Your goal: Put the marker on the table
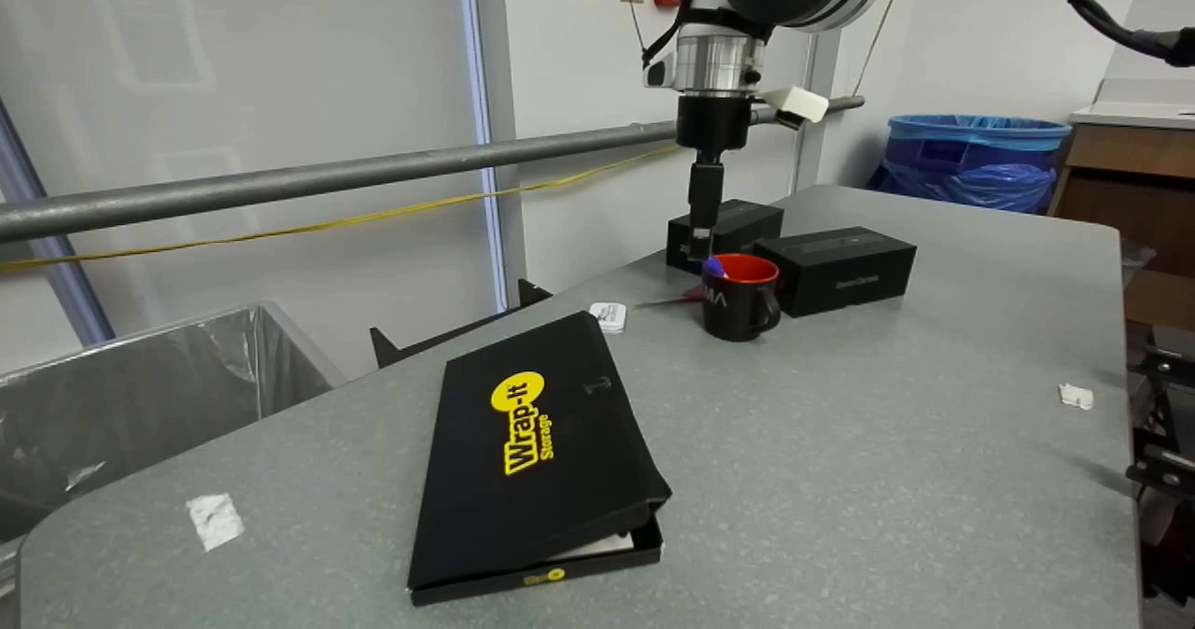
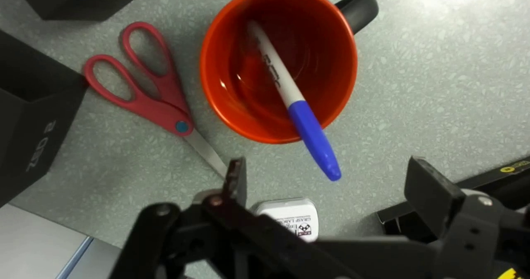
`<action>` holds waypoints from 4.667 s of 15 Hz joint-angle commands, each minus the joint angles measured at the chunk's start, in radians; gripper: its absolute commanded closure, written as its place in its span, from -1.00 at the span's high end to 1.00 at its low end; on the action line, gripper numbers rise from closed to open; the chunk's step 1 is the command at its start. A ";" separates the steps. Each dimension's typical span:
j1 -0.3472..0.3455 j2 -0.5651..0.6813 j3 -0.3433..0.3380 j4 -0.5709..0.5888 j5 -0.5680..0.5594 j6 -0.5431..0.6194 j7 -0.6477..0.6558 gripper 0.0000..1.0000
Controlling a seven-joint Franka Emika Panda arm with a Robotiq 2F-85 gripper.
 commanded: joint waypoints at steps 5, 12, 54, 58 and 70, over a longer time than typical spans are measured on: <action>-0.025 0.051 0.017 0.064 -0.044 -0.038 -0.034 1.00; -0.029 0.045 0.030 0.034 -0.092 -0.032 -0.091 0.50; 0.160 0.179 0.023 0.108 -0.255 -0.313 0.245 -0.02; 0.176 0.185 0.019 0.124 -0.268 -0.303 0.245 0.60; 0.160 0.164 0.035 0.106 -0.248 -0.277 0.229 1.00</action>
